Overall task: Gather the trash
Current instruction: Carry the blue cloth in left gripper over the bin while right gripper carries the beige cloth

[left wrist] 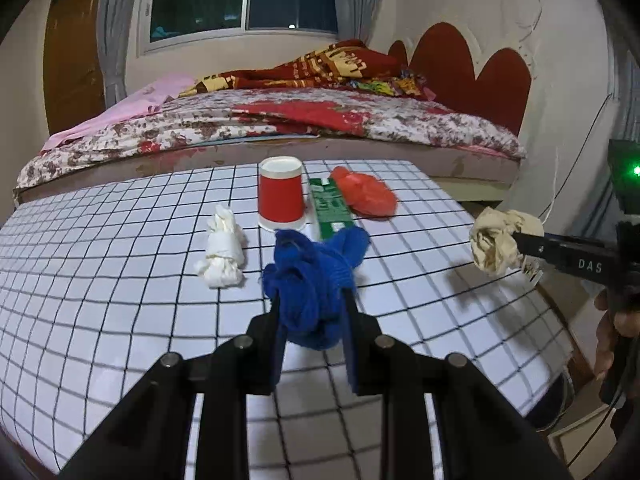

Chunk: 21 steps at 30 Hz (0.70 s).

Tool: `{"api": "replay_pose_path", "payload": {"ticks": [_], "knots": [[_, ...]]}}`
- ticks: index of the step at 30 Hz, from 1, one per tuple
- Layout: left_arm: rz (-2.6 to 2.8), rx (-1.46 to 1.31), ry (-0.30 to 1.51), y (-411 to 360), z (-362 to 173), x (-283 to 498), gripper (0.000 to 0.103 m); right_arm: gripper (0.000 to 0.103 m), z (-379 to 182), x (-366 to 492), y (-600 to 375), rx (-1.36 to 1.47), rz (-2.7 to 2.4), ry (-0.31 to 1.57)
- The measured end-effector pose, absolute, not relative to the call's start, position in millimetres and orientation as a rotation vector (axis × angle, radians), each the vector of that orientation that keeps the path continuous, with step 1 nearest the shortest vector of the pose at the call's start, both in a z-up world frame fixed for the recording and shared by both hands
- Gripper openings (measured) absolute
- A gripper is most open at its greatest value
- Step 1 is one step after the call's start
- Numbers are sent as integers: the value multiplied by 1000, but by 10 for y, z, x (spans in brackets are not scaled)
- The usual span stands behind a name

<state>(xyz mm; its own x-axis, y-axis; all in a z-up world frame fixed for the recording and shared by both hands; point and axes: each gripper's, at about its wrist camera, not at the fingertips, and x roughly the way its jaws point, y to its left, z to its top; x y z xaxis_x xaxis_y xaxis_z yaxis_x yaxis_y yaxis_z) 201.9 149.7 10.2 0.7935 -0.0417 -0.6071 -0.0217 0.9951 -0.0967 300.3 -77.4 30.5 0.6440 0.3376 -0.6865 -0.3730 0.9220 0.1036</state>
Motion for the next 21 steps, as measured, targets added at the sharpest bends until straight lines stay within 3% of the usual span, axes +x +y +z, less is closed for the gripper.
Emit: {"api": "replay_pose_path", "payload": {"ticks": [21], "knots": [[-268,-16,641,86,198,1655,26,32,503,2086,-2058,-72,215,720]]}}
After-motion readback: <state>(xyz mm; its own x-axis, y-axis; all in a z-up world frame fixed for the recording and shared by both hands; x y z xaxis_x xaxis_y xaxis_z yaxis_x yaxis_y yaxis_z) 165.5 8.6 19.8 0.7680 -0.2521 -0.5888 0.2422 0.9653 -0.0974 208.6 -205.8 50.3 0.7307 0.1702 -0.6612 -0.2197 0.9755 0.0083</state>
